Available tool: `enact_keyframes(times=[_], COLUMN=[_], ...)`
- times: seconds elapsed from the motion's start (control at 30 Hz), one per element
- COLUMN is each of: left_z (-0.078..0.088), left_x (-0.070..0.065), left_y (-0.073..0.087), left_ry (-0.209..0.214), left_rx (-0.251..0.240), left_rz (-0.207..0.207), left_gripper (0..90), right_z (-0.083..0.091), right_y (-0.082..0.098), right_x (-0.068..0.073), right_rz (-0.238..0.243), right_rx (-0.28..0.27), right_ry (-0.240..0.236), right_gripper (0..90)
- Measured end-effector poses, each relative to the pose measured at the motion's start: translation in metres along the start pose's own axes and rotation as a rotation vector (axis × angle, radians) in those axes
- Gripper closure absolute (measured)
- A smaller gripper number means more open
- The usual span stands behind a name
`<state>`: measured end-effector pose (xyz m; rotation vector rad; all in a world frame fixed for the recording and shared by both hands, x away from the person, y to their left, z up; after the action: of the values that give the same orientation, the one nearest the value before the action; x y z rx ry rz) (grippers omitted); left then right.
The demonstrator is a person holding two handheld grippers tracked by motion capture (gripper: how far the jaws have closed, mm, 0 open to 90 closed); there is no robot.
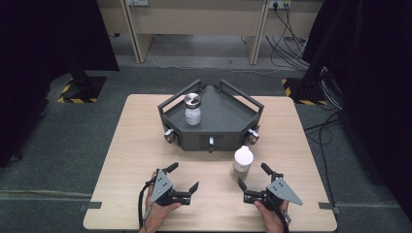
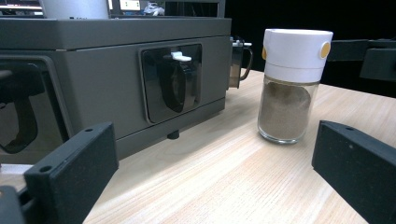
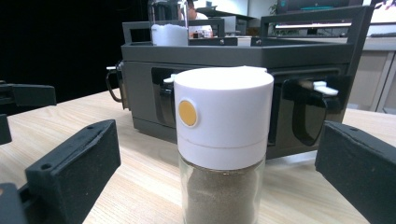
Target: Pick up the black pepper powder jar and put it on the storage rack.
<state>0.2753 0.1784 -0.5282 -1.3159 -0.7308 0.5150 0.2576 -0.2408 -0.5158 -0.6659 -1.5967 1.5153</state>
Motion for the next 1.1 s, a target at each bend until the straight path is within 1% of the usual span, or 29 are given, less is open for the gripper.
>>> enact_keyframes(times=[0.13,0.3,0.67,0.87,0.97,1.1], left_z=[0.0,-0.001,-0.002,-0.002,-0.002,-0.002], left_x=[0.001,0.001,0.001,0.001,0.001,0.001], left_y=[0.001,0.0,0.003,0.003,0.003,0.003], left_ry=[-0.001,0.0,0.005,0.006,0.004,0.004], left_rx=[0.002,-0.001,0.009,0.006,0.007,0.008], left_rz=[0.006,0.008,0.025,0.025,0.024,0.024], left_gripper=[0.0,0.0,0.0,0.0,0.0,0.0], right_z=[-0.005,-0.011,-0.025,-0.033,-0.037,-0.042], right_y=[0.0,0.0,-0.002,-0.003,-0.004,-0.004], right_x=[-0.003,-0.007,-0.005,-0.004,-0.003,-0.001], right_rz=[-0.018,-0.025,0.005,0.002,0.012,0.008], right_rx=[0.007,0.019,0.039,0.056,0.062,0.085], right_ry=[-0.004,0.0,-0.017,0.001,0.008,0.033], right_gripper=[0.4,0.4,0.4,0.9,1.9,4.8])
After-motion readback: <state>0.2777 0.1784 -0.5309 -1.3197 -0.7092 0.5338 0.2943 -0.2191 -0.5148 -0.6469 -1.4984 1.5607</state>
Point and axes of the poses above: each handheld gripper's, and its own axes: z roughly backward along the jaws, y roughly out of its underside, x roughly to its left, the point moved 8 cm from there along -z, roughly forward along the jaws, and after that the axes turned 11 degrees about -z, right-handed, at the moved point
